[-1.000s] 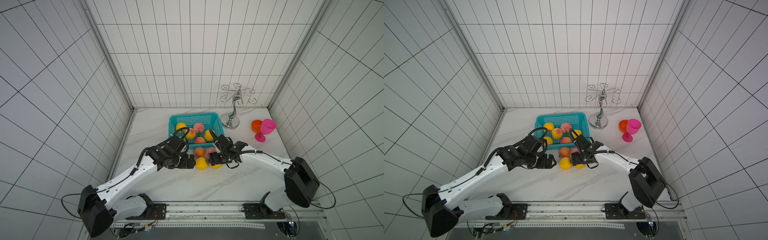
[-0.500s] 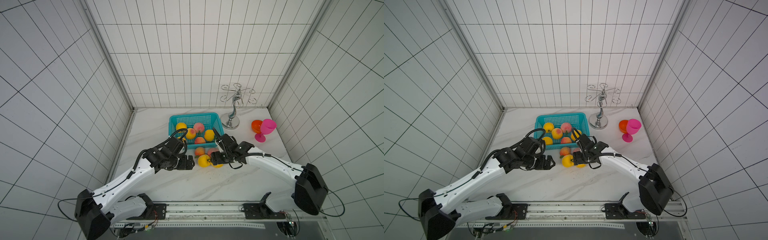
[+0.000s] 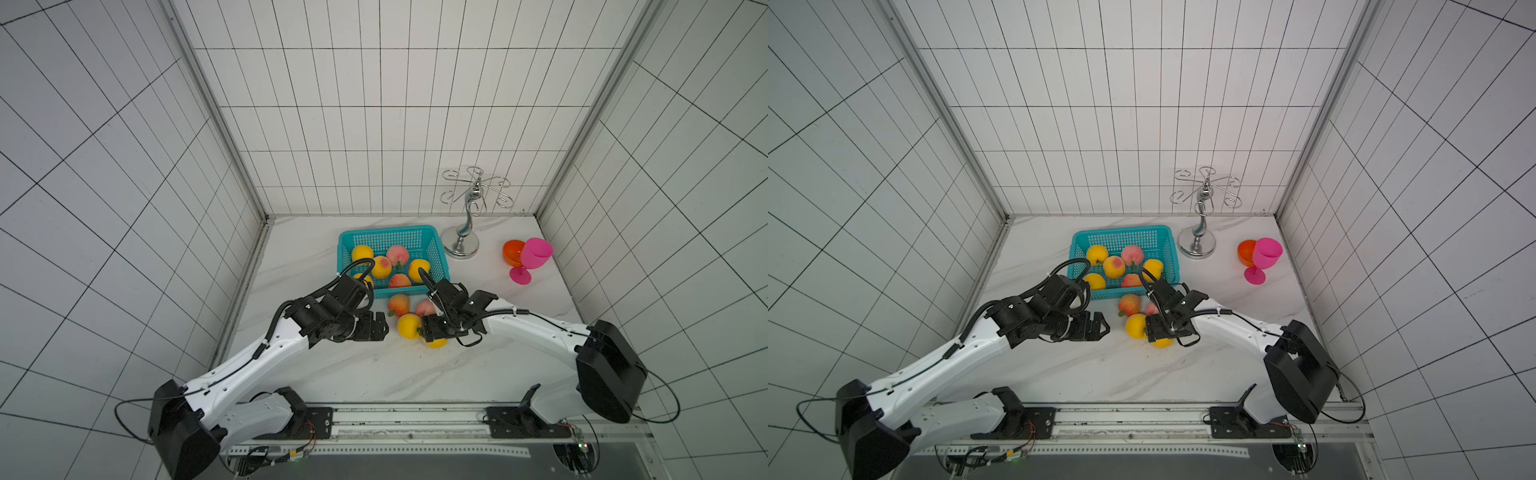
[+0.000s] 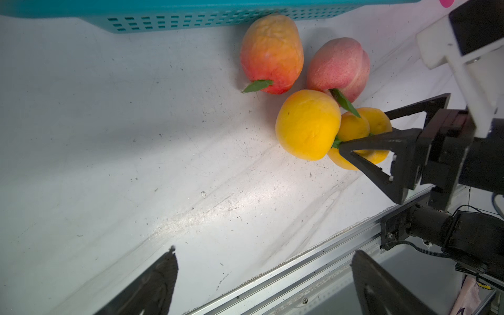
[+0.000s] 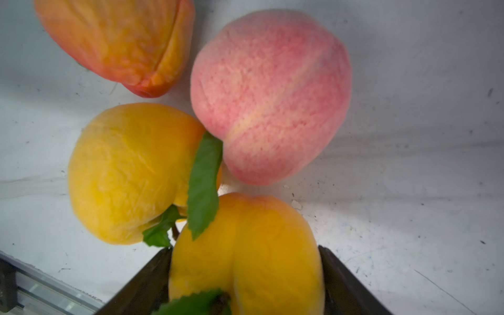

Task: Put the peaches into the basket
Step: Place the peach at the center of the board, then pick up the peach from the center of the board.

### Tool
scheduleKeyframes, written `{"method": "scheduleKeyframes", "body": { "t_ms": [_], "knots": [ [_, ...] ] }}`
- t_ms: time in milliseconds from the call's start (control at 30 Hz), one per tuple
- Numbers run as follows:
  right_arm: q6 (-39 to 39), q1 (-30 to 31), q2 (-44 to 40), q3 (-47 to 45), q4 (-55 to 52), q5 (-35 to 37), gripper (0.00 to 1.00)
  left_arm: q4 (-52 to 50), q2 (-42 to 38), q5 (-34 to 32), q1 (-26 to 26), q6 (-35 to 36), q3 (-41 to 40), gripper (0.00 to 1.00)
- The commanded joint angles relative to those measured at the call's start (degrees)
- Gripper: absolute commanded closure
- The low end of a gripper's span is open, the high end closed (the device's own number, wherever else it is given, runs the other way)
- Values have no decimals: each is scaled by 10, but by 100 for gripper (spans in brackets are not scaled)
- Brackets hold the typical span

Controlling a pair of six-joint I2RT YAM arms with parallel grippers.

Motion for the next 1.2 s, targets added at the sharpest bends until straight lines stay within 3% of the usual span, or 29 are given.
{"method": "scheduleKeyframes", "body": {
  "t_ms": [0, 300, 500, 700, 1167],
  "knots": [
    [19, 7, 5, -22, 8, 14, 20, 8, -4, 1, 3, 4, -4, 3],
    [28, 12, 3, -33, 12, 17, 14, 8, 3, 7, 8, 9, -4, 3],
    [37, 14, -9, -43, 12, 21, 5, 9, 4, 13, 8, 13, -4, 3],
    [41, 15, -20, -52, 14, 23, 4, 9, 4, 15, 8, 14, -4, 3],
    [39, 16, -39, -54, 2, 28, 19, 8, 4, 10, 9, 13, -2, 3]
  ]
}}
